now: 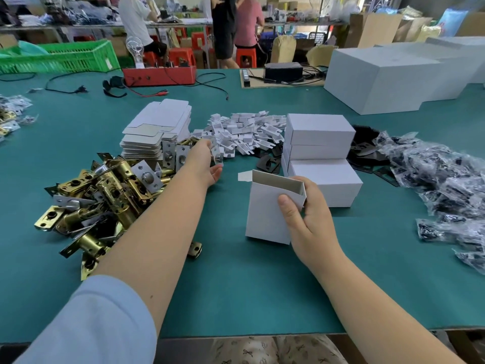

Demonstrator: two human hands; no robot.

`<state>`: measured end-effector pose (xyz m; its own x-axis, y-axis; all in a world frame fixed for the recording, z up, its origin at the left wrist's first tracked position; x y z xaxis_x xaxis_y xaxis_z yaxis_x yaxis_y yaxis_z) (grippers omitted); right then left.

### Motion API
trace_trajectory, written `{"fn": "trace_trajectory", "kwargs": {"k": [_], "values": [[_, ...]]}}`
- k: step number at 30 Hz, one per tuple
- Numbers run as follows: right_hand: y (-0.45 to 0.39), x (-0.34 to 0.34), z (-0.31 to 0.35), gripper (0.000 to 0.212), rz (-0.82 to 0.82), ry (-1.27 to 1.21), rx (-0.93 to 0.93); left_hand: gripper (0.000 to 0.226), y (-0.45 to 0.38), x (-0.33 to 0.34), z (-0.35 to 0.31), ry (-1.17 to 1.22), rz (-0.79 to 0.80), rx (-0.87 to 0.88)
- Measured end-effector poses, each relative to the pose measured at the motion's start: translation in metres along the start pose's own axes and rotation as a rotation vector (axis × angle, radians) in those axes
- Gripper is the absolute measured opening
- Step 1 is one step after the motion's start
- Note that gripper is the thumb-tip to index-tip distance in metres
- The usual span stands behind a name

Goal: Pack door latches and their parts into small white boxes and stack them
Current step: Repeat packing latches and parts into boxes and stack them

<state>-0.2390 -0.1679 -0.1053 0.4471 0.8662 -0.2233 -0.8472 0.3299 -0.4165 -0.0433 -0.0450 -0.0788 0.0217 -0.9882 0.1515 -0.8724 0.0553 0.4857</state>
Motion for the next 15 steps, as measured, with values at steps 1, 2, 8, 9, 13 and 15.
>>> {"fn": "trace_trajectory", "kwargs": {"k": [1,2,8,9,13,15], "values": [[0.000,0.000,-0.001,0.034,0.006,0.005,-0.002,0.018,-0.001,0.000,-0.002,0.039,-0.003,-0.030],[0.001,0.000,-0.001,0.038,0.011,0.007,-0.003,0.018,-0.003,0.000,-0.003,0.096,-0.006,-0.063],[-0.001,0.000,-0.001,0.037,0.008,-0.013,-0.009,0.021,-0.004,0.002,0.005,0.297,-0.089,-0.103],[-0.001,0.000,0.000,0.034,0.006,-0.017,-0.010,0.016,-0.003,0.005,0.009,0.290,-0.133,-0.091],[0.000,0.000,0.001,0.030,0.004,-0.036,-0.004,0.018,0.000,0.013,0.024,0.297,-0.153,-0.095],[0.000,-0.001,0.002,0.024,-0.002,-0.044,-0.011,0.027,0.003,0.013,0.028,0.278,-0.064,-0.115]]}}
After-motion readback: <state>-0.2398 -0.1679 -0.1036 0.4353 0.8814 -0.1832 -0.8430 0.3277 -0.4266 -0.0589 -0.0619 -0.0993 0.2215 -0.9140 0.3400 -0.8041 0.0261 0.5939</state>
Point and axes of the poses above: each hand's wrist, its own y-axis away from the middle knuckle, its own x-axis out of the palm, z = x × y, the point moved 1 cm from there along -y, towards the middle knuckle, and after that the axes turned 2 degrees about -y, right-handed, at the moved point
